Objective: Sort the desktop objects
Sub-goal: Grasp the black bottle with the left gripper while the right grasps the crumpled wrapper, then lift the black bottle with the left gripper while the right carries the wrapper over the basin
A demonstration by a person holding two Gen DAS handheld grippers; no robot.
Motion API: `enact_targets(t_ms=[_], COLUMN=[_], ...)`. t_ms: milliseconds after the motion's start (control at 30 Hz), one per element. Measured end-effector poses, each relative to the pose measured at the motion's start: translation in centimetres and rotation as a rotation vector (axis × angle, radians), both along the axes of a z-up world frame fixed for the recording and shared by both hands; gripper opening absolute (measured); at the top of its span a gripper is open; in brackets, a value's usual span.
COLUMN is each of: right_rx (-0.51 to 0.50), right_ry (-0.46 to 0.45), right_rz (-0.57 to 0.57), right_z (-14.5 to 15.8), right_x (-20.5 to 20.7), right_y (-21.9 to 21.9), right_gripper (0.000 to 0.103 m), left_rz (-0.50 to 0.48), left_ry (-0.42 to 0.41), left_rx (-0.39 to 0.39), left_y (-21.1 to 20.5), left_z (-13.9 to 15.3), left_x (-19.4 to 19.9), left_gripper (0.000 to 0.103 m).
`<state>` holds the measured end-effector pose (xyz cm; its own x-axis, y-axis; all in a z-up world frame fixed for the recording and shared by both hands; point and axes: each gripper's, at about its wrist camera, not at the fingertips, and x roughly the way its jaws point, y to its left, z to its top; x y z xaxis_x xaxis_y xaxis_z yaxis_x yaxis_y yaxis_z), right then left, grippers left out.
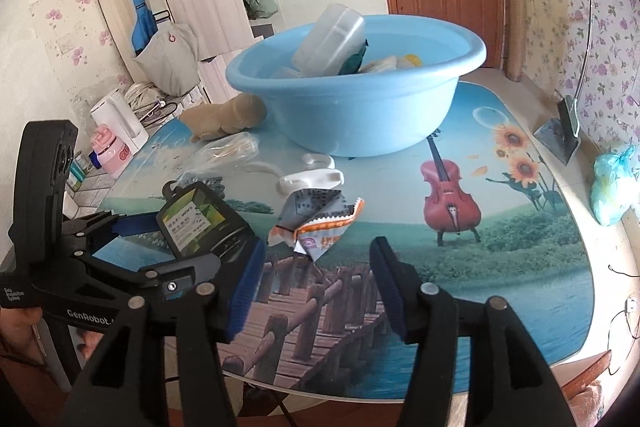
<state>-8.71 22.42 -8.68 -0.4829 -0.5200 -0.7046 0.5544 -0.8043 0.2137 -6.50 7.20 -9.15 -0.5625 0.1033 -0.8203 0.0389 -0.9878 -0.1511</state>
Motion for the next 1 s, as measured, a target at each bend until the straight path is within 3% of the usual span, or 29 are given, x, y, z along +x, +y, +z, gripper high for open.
enact_targets(t_ms=[100, 200, 367, 467, 633, 733, 1000], right_rx=[0.005, 0.022, 0.082, 0.089, 0.126, 0.134, 0.257], right_ry=[0.011, 0.017, 0.007, -0.016, -0.045, -0.092, -0.053], right_rz=[-0.002, 0.014, 0.007, -0.012, -0.028, -0.026, -0.044], right_z=[0.1, 0.1, -0.6, -1.1, -1.7, -2.3, -2.3], right_x=[-0.3, -0.6, -1.6, -2.4, -3.3, -3.7, -2.9], right_y=[-0.2, -1.0, -2.6, -3.0, -3.9, -4.5, -5.8], right_gripper=[0.071, 0.075, 0.076, 0.076, 0.076, 0.077, 0.074], left_rz=[-0.006, -0.023, -0.063, -0.097, -0.139, -0.171, -0.244], left_ry=[0.004, 0.016, 0.033, 0.046, 0.030, 0.044, 0.070], left_rx=[-0.028, -0.053, -0.028, 0.013, 0.051, 0.042, 0.032], left_y=[-0.1, -0.4, -1.3, -2.1, -3.5, -4.1, -6.0], left_z=[-0.1, -0.3, -0.2, 0.2, 0.5, 1.2, 3.0], left_x=[-0.3, -0.8, -0.7, -0.5, -0.3, 0.1, 1.0], left_gripper=[0.103, 0.103, 0.103, 0.092, 0.092, 0.092, 0.092])
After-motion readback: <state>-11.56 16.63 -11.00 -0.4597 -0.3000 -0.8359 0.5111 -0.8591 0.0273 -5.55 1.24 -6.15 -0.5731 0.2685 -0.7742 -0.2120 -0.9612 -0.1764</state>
